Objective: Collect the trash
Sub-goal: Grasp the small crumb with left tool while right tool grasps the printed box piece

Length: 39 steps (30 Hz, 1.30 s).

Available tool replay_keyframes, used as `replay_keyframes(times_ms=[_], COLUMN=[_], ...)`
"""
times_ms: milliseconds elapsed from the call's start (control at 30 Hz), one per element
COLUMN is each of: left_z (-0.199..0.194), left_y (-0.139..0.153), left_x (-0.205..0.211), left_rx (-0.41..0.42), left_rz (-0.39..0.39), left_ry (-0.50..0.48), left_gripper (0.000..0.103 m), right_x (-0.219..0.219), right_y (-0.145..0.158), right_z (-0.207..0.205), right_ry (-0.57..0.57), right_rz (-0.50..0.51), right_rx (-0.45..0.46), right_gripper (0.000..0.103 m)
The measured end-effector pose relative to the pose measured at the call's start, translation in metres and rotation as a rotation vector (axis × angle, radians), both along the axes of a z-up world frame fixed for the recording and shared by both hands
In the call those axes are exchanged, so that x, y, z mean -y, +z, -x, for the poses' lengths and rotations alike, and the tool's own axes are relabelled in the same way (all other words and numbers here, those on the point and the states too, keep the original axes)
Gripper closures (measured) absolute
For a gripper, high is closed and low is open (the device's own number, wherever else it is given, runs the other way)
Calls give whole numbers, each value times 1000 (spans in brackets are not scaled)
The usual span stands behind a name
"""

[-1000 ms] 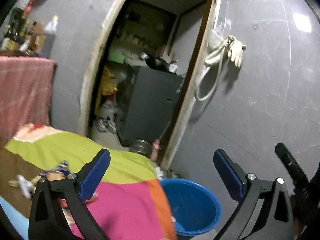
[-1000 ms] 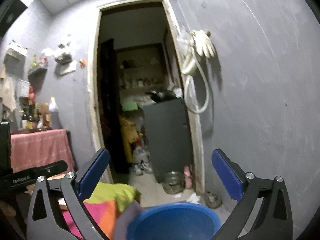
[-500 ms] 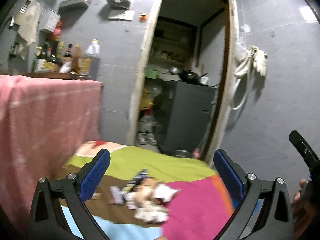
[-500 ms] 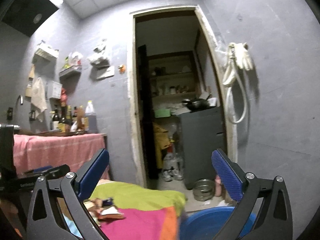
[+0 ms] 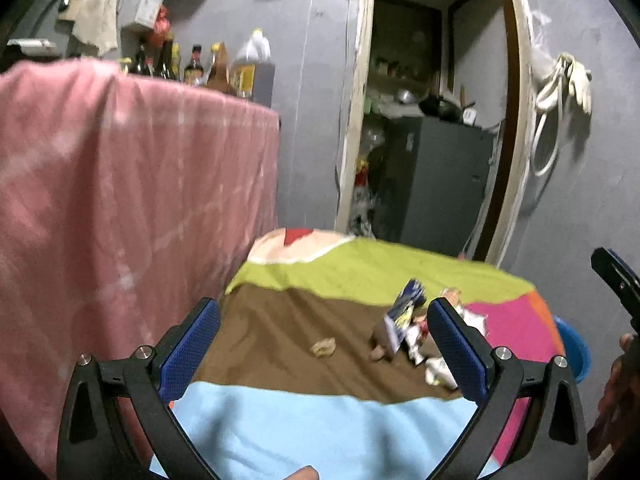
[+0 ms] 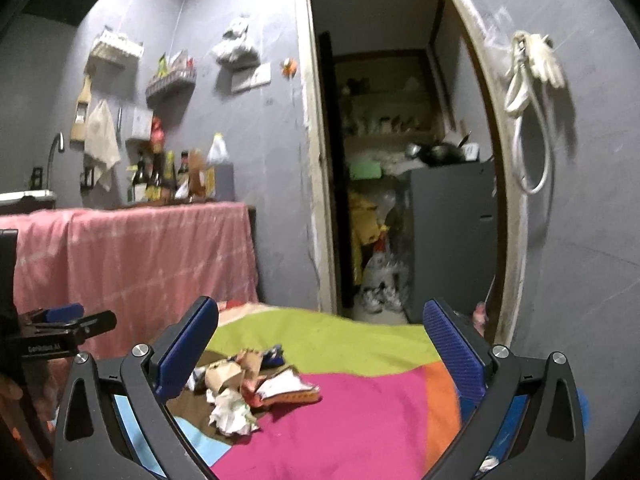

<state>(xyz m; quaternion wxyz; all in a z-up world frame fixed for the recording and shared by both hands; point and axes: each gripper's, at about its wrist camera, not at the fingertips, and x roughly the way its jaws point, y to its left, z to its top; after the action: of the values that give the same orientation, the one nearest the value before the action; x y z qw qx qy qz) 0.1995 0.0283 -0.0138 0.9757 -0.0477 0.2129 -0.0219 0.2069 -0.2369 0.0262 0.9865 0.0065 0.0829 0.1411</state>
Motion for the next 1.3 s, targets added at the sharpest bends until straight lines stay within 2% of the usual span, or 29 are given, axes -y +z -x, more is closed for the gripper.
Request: replay_keyframes(times_ms=[233, 467, 533, 700, 800, 967, 1100, 1233, 1300], left_z=[-27, -54, -60, -76, -85, -98, -100, -102, -101], left_y=[-21, -35, -39, -48, -55, -65, -70, -73, -73], left_x=[3, 4, 2, -2, -3, -4, -4, -2, 1], left_rx=[-109, -204, -226, -281, -318, -362, -385, -405, -410], left_rz=[22, -3, 7, 16, 27, 48, 59, 53, 34], left_ry=[-50, -48, -45, -67, -94, -130, -144, -147, -138], left_gripper=[2, 4, 10, 34, 43, 50, 57, 64, 72], right_x=[-7, -12, -13, -27, -36, -43, -44, -46, -47], right_y=[-15, -35, -41, -58, -65, -76, -87, -90, -91], right_z=[-33, -60, -65, -85, -94, -111, -124, -129, -131], right_ry=[35, 78, 88, 133, 154, 183, 211, 230, 236], right_rz=[34, 64, 69, 120, 159, 192, 176, 170, 165], right_rx=[-114, -221, -251, -358, -405, -470, -535, -567, -577], right_gripper=[0, 4, 6, 14, 18, 19, 19, 24, 26])
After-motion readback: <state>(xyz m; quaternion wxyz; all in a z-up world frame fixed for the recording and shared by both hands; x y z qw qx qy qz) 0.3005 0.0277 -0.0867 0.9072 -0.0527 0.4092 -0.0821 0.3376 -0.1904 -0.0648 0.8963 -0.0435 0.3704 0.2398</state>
